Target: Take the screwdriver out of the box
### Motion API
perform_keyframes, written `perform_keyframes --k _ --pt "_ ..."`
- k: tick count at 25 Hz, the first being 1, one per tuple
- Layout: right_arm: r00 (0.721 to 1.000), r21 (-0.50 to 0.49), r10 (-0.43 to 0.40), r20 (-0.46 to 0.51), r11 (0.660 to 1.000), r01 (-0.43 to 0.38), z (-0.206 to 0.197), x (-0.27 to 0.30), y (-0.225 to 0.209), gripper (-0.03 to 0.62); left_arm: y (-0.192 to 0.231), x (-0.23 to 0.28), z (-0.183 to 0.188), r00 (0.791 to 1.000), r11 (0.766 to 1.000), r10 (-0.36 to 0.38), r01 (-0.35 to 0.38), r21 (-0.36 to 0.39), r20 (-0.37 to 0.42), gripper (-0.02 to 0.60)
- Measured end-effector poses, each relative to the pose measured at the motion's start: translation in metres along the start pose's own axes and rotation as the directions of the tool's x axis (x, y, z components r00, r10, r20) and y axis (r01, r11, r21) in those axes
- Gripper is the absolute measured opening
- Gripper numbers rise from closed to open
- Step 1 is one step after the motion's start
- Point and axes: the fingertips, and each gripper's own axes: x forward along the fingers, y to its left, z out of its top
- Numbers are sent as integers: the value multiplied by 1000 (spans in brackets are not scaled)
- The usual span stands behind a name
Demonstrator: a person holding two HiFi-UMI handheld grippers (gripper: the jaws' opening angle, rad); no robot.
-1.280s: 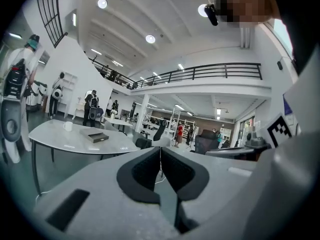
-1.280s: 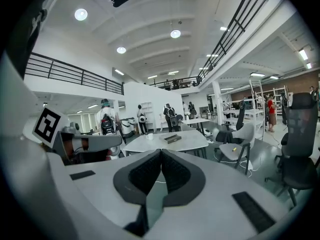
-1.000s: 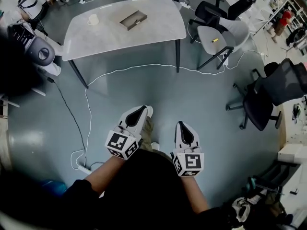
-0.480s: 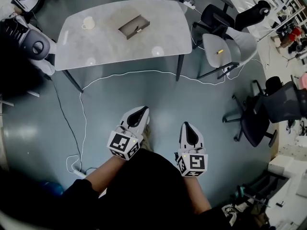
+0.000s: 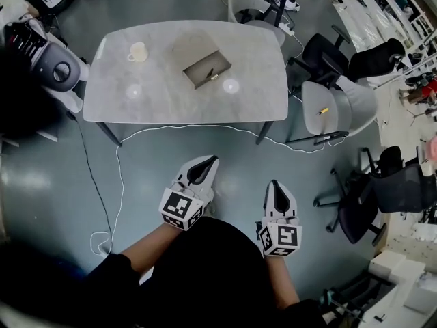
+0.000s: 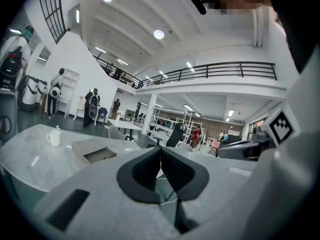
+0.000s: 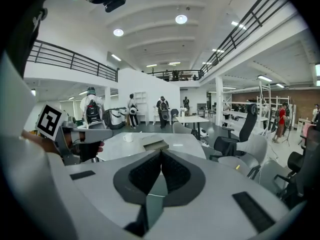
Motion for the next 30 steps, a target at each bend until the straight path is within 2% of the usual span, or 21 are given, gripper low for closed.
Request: perform_keyframes --k 4,7,12,17,26,30 --pt "1000 47 -6 26 999 5 13 39 1 11 36 15 2 1000 1000 3 -3 -8 -9 17" --pt "999 29 12 29 999 -13 19 53 3 11 47 26 1 1000 1000 2 -2 -27 -12 17" --pt "998 24 52 28 998 -53 30 86 9 11 72 31 12 999 998 48 -48 -39 -11 17" --pt "992 0 122 40 993 -122 41 131 9 11 92 49 11 997 997 75 -75 -35 -5 17" --pt "966 -5 257 25 966 -257 77 246 -13 11 159 127 14 975 973 218 -221 -64 -45 18" --pt "946 -17 324 10 946 -323 103 296 -25 11 193 175 22 962 964 264 -266 -26 -63 17"
